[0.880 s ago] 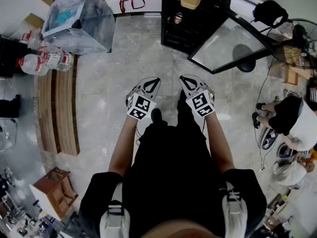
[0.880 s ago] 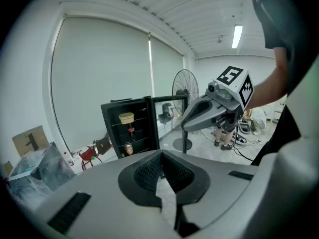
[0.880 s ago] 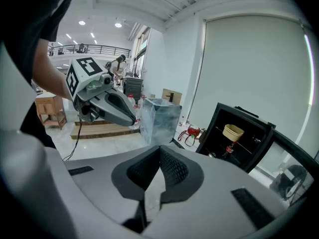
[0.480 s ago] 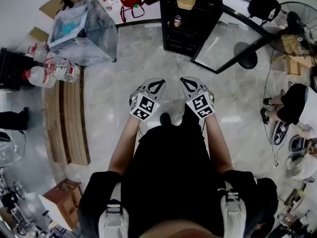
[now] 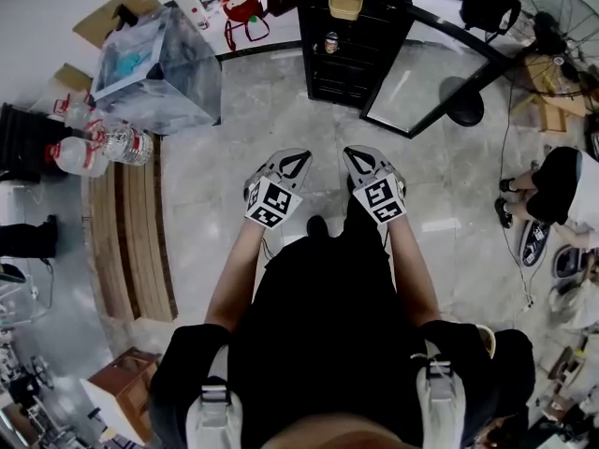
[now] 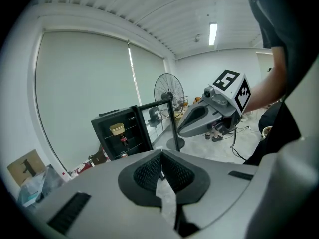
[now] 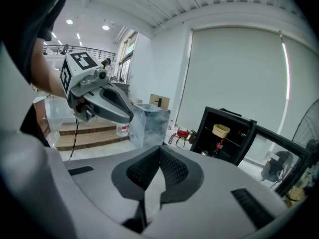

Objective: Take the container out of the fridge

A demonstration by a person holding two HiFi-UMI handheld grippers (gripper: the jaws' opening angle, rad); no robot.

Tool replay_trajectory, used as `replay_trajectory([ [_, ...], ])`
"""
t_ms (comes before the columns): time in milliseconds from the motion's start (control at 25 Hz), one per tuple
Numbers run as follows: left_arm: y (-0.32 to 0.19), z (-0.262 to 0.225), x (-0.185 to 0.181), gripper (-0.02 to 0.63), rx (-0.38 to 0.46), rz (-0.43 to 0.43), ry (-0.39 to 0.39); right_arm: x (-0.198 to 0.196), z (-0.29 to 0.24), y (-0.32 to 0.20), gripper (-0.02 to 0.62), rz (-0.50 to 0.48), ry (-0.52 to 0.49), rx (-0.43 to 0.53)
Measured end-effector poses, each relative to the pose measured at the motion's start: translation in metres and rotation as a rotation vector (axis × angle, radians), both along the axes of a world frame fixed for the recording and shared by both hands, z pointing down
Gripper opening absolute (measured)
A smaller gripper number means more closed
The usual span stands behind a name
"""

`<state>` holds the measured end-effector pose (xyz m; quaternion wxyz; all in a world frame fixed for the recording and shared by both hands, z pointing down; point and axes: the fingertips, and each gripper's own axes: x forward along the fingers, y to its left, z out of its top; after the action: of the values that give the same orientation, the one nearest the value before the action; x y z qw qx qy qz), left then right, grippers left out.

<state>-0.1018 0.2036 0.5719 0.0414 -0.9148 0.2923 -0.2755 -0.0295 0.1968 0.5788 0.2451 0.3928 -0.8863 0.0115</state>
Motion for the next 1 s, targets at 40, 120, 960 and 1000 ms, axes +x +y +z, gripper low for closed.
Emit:
replay_trajectory([
  [40,0.0,0.0,-0.002,0.018,-0.001,-0.003,0.003,0.0,-0.002,0.0,-0.002,0.006,-0.007,-0.004],
  [120,-0.003,-0.001,-0.005,0.018,-0.002,-0.012,0.007,-0.001,-0.005,-0.001,-0.002,0.012,-0.015,-0.021],
  [960,-0.044,-0.004,-0.013,0.018,-0.01,-0.018,0.002,0.005,0.006,-0.039,-0.002,0.019,0.012,-0.029],
  [1000,-0.046,-0.005,-0.014,0.018,-0.012,-0.018,0.002,0.004,0.006,-0.041,-0.002,0.017,0.012,-0.028],
])
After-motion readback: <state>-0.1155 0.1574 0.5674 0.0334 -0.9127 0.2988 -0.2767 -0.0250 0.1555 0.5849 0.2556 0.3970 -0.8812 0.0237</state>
